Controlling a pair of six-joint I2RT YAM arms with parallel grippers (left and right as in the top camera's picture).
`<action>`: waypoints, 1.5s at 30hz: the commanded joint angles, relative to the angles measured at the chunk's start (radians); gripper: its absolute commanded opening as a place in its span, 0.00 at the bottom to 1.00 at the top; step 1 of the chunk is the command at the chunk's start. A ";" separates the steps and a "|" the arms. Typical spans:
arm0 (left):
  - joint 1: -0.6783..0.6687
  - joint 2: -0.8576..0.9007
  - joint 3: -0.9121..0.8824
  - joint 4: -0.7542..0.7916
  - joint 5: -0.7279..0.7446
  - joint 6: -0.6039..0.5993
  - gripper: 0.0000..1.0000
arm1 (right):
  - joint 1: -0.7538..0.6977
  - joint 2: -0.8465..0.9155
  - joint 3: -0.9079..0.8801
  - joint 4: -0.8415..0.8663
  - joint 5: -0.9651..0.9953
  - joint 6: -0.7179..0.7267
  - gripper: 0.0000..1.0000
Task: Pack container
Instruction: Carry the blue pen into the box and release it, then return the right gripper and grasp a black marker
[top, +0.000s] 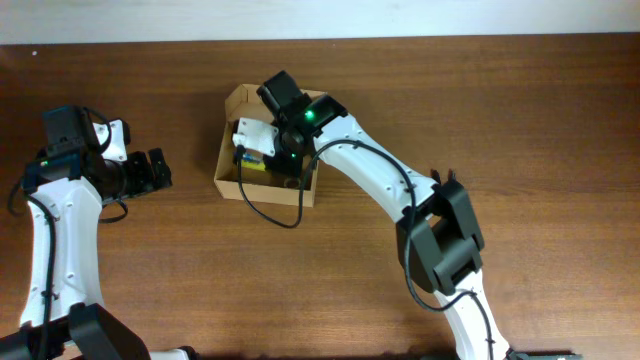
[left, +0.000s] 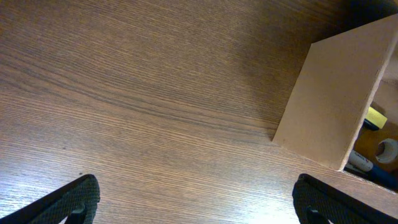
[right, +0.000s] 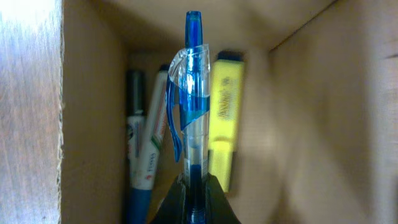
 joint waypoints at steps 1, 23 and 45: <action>0.003 0.003 -0.003 0.000 0.013 0.019 1.00 | 0.006 0.044 0.008 -0.027 -0.069 0.001 0.04; 0.003 0.003 -0.003 0.000 0.013 0.019 1.00 | 0.018 -0.004 0.184 -0.245 0.016 0.099 0.52; 0.003 0.003 -0.003 0.000 0.013 0.019 1.00 | -0.603 -0.387 0.043 -0.285 0.158 0.566 0.50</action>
